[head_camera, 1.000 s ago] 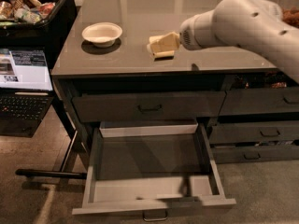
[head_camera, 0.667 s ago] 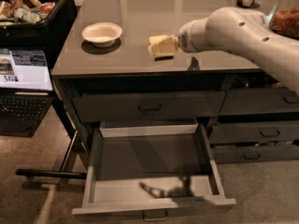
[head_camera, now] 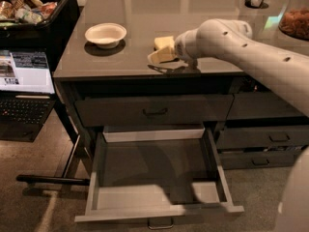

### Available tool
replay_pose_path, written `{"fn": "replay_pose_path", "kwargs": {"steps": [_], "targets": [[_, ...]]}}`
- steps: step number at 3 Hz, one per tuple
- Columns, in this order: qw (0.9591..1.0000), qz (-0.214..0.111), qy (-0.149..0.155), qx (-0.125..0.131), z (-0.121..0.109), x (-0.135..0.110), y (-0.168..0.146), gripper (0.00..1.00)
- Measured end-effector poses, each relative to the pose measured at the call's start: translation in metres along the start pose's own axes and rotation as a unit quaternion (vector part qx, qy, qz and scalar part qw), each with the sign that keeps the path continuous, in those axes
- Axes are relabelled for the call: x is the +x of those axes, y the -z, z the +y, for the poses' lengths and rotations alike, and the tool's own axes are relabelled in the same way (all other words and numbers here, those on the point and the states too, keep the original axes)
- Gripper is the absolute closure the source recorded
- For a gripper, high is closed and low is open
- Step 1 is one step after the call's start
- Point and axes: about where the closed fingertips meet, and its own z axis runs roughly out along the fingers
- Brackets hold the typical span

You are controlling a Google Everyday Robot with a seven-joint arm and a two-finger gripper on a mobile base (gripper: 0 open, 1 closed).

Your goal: Place sponge into middle drawer

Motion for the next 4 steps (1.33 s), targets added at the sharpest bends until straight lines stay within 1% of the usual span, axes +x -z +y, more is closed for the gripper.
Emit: {"fn": "replay_pose_path", "kwargs": {"steps": [1, 2, 4], "targets": [[0.9999, 0.006, 0.002, -0.009, 0.005, 0.002, -0.026, 0.17], [1.0000, -0.003, 0.000, -0.009, 0.006, -0.003, -0.032, 0.39], [1.0000, -0.003, 0.000, -0.009, 0.006, -0.010, -0.027, 0.86]]}}
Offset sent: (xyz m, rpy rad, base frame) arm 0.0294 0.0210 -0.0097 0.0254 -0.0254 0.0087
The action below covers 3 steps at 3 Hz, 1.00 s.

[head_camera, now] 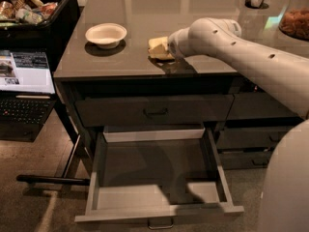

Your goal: Place sponge into middle drawer

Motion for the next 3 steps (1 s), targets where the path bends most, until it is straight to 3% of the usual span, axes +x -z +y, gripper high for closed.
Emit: {"fn": "replay_pose_path", "kwargs": {"steps": [1, 3], "targets": [[0.9998, -0.015, 0.008, -0.009, 0.006, -0.002, 0.020, 1.00], [0.9945, -0.052, 0.041, -0.081, 0.025, 0.003, 0.124, 1.00]]}}
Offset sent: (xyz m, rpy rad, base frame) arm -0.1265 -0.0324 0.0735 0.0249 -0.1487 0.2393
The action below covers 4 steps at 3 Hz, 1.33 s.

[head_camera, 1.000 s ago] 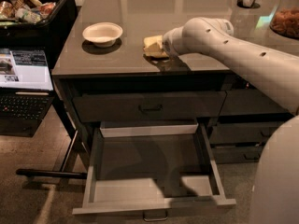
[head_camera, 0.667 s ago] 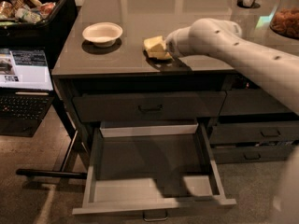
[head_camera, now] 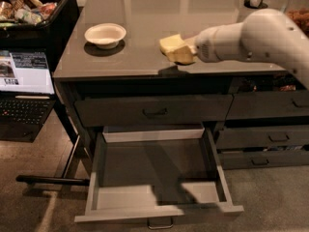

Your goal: Place sponge into middle drawer

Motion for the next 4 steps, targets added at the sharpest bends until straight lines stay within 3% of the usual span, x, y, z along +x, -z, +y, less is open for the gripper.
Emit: {"fn": "replay_pose_path", "kwargs": {"steps": [1, 2, 3, 4], "targets": [[0.9981, 0.030, 0.027, -0.047, 0.012, 0.023, 0.040, 1.00], [0.9900, 0.096, 0.025, -0.100, 0.025, 0.079, 0.057, 1.00], [0.9765, 0.162, -0.009, -0.142, 0.040, 0.156, 0.053, 1.00], [0.9566, 0.227, -0.048, -0.176, 0.068, 0.239, 0.027, 1.00]]}}
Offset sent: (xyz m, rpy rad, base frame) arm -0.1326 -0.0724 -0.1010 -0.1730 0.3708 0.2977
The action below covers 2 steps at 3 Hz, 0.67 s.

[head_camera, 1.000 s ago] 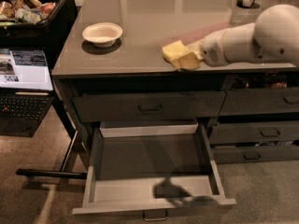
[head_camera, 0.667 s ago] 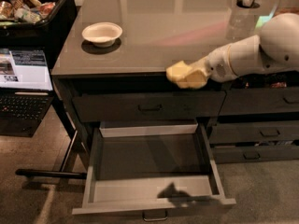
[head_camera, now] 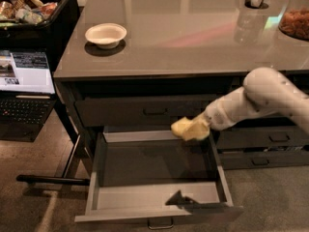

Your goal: Place sponge into middle drawer

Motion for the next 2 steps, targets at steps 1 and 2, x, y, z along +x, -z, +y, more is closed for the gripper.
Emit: {"fn": "replay_pose_path", "kwargs": {"steps": [1, 2], "targets": [[0.9981, 0.042, -0.045, -0.003, 0.006, 0.049, -0.061, 1.00], [0.9929, 0.068, -0.092, 0.031, -0.002, 0.084, -0.122, 1.00]]}}
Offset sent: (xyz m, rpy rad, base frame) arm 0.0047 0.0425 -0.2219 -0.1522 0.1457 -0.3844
